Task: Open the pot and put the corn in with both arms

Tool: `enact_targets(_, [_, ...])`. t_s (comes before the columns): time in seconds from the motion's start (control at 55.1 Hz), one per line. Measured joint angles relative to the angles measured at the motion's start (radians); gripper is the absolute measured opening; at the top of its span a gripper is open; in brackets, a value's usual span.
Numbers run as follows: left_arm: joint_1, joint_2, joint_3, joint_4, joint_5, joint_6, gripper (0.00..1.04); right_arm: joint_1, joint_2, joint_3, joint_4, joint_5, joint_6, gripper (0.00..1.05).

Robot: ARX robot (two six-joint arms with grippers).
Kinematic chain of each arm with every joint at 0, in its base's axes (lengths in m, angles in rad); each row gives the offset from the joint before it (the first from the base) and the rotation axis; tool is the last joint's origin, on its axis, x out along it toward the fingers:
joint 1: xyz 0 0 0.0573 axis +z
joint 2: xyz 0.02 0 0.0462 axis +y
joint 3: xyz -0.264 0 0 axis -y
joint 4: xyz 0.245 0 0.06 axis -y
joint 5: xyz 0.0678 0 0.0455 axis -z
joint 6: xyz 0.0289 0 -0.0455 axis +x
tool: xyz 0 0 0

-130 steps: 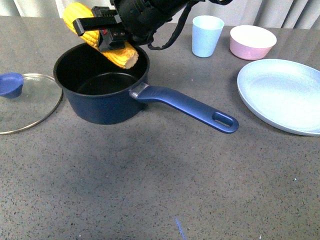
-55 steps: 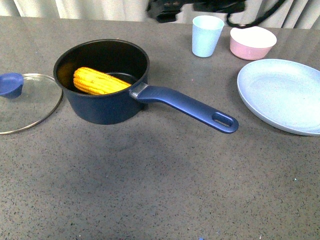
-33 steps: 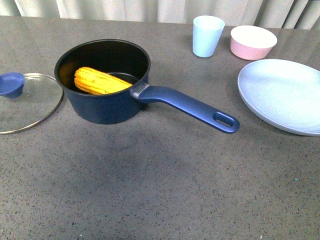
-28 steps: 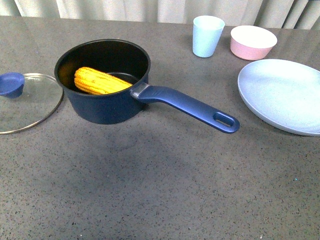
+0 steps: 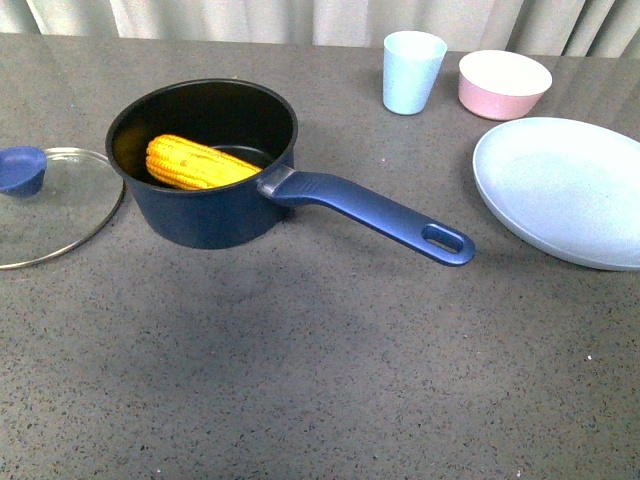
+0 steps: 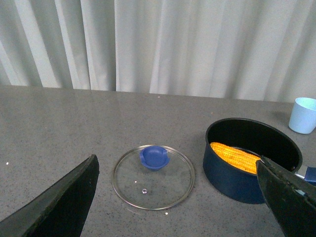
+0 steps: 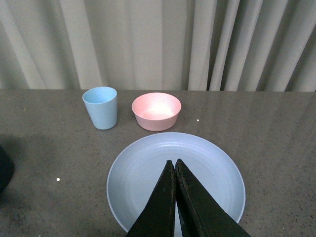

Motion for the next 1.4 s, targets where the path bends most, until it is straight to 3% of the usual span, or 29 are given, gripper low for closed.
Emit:
enact_targets(0.309, [0.000, 0.000, 0.000, 0.000, 0.000, 0.000, 0.96, -0.097, -0.147, -0.108, -0.048, -0.092, 0.000, 0.02])
enact_targets(1.399, [0.000, 0.000, 0.000, 0.000, 0.000, 0.000, 0.96, -0.099, -0.815, -0.126, -0.652, -0.097, 0.000, 0.02])
